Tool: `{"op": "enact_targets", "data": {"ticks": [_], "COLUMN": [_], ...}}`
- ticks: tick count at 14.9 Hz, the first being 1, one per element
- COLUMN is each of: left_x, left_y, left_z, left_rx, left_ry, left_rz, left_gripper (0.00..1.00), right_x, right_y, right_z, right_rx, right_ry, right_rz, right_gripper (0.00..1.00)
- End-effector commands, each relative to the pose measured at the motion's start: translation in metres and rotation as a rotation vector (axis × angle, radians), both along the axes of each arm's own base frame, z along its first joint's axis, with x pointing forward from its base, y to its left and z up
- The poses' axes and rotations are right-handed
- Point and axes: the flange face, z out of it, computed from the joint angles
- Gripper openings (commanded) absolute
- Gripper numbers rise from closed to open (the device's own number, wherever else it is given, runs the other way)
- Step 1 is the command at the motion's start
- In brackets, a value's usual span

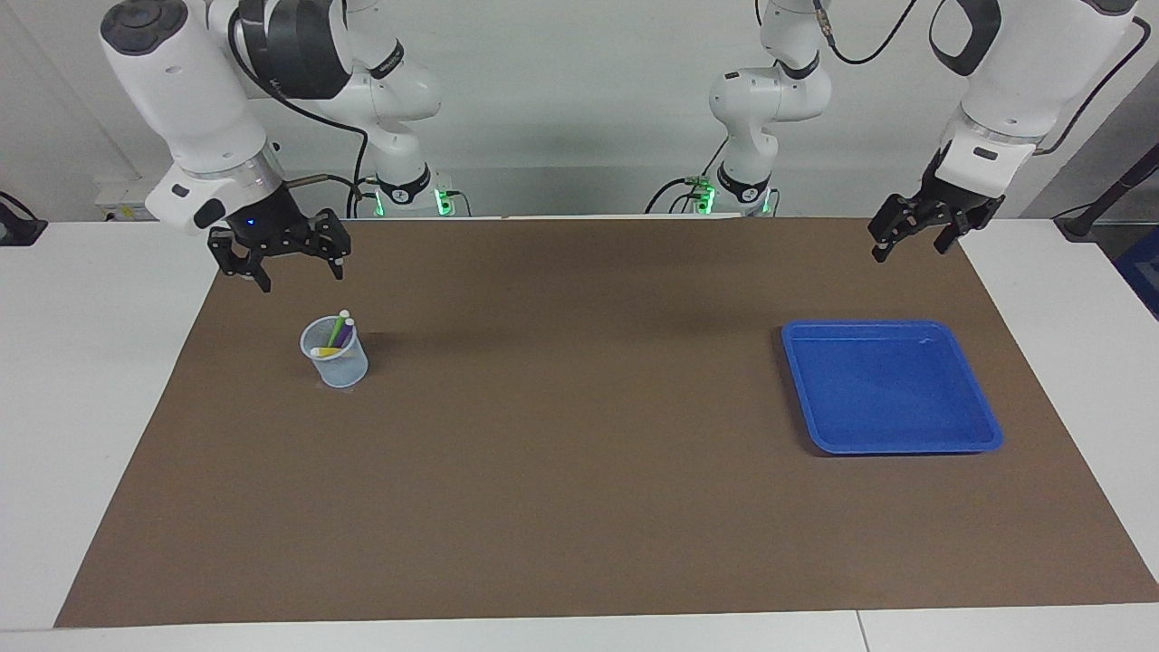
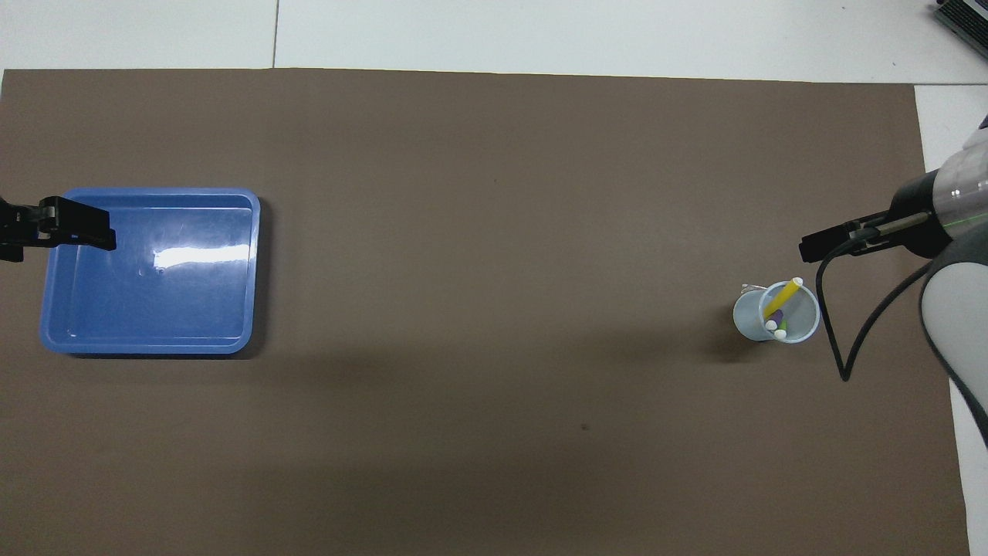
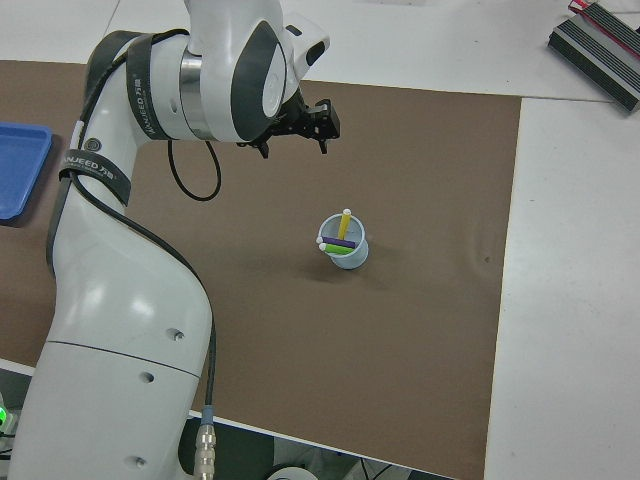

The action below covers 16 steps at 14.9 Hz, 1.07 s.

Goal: Right arm passes pens to left for tray arrangement

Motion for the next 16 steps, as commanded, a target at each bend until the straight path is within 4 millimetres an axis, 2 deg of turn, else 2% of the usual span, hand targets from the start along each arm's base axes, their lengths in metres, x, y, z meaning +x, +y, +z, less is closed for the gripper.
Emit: {"op": "enact_targets", "data": {"ticks": [1,4,6,7,8,9,11,12,14,16], "left_x": [-0.003,-0.007,-0.009,-0.012,-0.012,-0.012,-0.012,-0.014,-0.014,-0.014], "left_y": [0.0,0.001,0.002,0.002,0.003,0.002,0.0,-0.002,-0.005,-0.007], "left_z": [0.006,0.003,-0.002,-0.002,-0.001,-0.001,-0.001,-0.002,-0.003,-0.004], "left_rx": [-0.011,-0.01,-0.01,-0.009,-0.009,-0.009,-0.012,-0.03,-0.079,-0.116], "left_ry": [-0.015,-0.009,0.001,0.001,0.0,0.0,0.002,0.008,0.013,0.014], "left_rz": [0.003,0.0,-0.003,-0.009,-0.009,-0.011,-0.005,-0.003,0.003,0.008], "left_gripper": [1.0,1.0,1.0,1.0,1.0,1.0,1.0,1.0,1.0,1.0], "right_x": [-0.008,0.003,0.001,0.0,0.002,0.005,0.012,0.016,0.019,0.023], "right_y": [-0.011,-0.032,-0.07,-0.077,-0.078,-0.075,-0.061,-0.058,-0.055,-0.05], "right_z": [-0.028,-0.067,-0.087,-0.097,-0.107,-0.115,-0.134,-0.145,-0.152,-0.162], "right_rx": [0.0,0.0,0.005,0.008,0.008,0.005,0.003,0.008,0.014,0.014], "right_ry": [-0.032,0.032,0.073,0.089,0.104,0.119,0.141,0.14,0.145,0.145], "right_rz": [0.035,-0.013,-0.081,-0.1,-0.137,-0.181,-0.217,-0.215,-0.215,-0.213], "right_gripper": [1.0,1.0,1.0,1.0,1.0,0.95,0.82,0.78,0.63,0.63]}}
